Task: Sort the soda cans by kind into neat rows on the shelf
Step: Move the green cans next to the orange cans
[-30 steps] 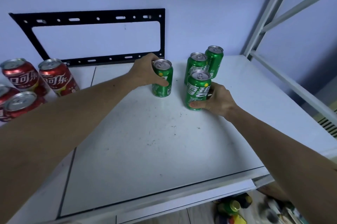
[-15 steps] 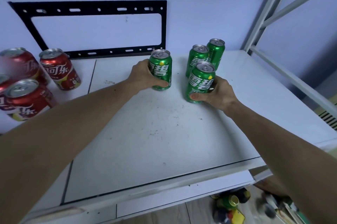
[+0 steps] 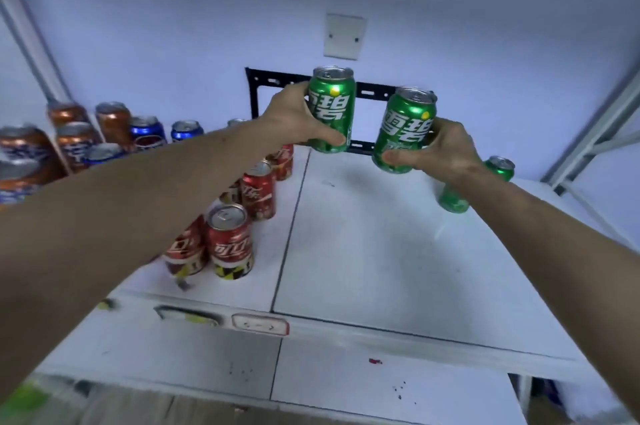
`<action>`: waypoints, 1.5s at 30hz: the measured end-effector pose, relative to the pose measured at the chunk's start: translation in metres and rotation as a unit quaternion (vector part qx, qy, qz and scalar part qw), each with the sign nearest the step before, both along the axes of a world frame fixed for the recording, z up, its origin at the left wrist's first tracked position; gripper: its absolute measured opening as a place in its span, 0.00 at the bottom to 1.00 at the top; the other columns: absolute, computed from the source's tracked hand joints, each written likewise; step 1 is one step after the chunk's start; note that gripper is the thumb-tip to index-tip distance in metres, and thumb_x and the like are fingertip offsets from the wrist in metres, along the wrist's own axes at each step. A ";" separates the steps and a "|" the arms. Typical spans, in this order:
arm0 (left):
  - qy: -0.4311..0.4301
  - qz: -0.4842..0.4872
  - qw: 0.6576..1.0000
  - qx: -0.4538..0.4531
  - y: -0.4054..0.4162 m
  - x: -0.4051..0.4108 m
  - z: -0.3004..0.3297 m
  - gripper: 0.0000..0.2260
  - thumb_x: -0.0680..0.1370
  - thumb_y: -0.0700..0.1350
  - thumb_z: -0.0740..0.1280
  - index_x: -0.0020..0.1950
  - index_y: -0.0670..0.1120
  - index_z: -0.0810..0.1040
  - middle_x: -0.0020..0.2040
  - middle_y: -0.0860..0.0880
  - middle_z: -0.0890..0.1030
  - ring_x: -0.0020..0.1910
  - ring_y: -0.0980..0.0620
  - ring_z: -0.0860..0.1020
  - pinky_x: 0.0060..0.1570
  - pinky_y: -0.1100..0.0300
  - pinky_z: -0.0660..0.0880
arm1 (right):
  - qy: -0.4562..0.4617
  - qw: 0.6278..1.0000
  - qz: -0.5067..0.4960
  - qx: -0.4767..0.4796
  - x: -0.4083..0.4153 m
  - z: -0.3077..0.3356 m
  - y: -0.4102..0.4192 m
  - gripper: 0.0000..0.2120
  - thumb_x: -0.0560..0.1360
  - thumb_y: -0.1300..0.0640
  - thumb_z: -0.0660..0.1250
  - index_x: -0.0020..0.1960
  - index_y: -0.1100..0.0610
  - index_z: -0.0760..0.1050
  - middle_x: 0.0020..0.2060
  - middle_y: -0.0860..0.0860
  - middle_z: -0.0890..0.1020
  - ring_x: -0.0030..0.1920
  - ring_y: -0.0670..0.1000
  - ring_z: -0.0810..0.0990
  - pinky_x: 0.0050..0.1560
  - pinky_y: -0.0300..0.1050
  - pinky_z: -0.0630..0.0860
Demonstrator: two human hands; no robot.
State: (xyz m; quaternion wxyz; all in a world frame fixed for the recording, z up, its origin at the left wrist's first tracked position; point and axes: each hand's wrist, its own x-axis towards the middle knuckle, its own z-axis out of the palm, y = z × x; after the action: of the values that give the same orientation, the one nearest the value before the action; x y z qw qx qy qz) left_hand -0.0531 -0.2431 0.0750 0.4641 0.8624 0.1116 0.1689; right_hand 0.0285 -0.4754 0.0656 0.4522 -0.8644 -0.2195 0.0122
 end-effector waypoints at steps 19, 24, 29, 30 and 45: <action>0.024 0.235 0.969 0.078 0.418 -0.333 0.054 0.33 0.55 0.46 0.83 0.57 0.48 0.76 0.51 0.49 0.82 0.50 0.49 0.80 0.42 0.55 0.80 | 0.017 0.978 0.189 0.082 -0.222 0.053 0.460 0.38 0.56 0.54 0.82 0.63 0.53 0.71 0.56 0.49 0.80 0.55 0.51 0.80 0.55 0.53 0.80; 0.027 0.253 0.966 0.050 0.500 -0.344 0.017 0.39 0.55 0.44 0.83 0.63 0.47 0.73 0.56 0.49 0.80 0.56 0.48 0.78 0.54 0.51 0.78 | 0.018 0.977 0.207 0.049 -0.241 0.039 0.557 0.37 0.55 0.56 0.82 0.61 0.53 0.72 0.54 0.50 0.81 0.54 0.51 0.80 0.55 0.52 0.80; 0.047 0.267 0.962 0.028 0.551 -0.319 -0.031 0.42 0.54 0.47 0.83 0.66 0.49 0.70 0.59 0.50 0.78 0.59 0.50 0.75 0.56 0.56 0.74 | 0.016 0.977 0.211 0.013 -0.231 0.008 0.631 0.41 0.52 0.56 0.83 0.62 0.54 0.69 0.51 0.49 0.80 0.53 0.51 0.80 0.53 0.48 0.79; 0.057 0.271 0.960 0.029 0.557 -0.312 -0.040 0.42 0.54 0.48 0.83 0.66 0.50 0.71 0.59 0.51 0.78 0.58 0.50 0.75 0.55 0.57 0.74 | 0.018 0.976 0.217 0.019 -0.227 0.000 0.641 0.43 0.52 0.56 0.83 0.62 0.51 0.66 0.50 0.48 0.79 0.51 0.50 0.79 0.52 0.47 0.79; 0.165 0.179 0.969 0.044 0.601 -0.272 -0.094 0.32 0.54 0.50 0.81 0.52 0.54 0.70 0.48 0.53 0.78 0.48 0.52 0.76 0.36 0.63 0.71 | 0.042 0.971 0.218 -0.095 -0.198 -0.064 0.693 0.35 0.54 0.50 0.80 0.56 0.48 0.68 0.42 0.42 0.76 0.41 0.40 0.72 0.33 0.37 0.68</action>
State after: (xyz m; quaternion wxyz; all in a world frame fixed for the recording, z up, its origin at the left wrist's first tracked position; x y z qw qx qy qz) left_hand -0.3251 0.3576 -0.0188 0.3629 0.8641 0.3315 0.1088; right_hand -0.1698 0.2173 0.0011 0.3635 -0.8334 -0.3812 0.1671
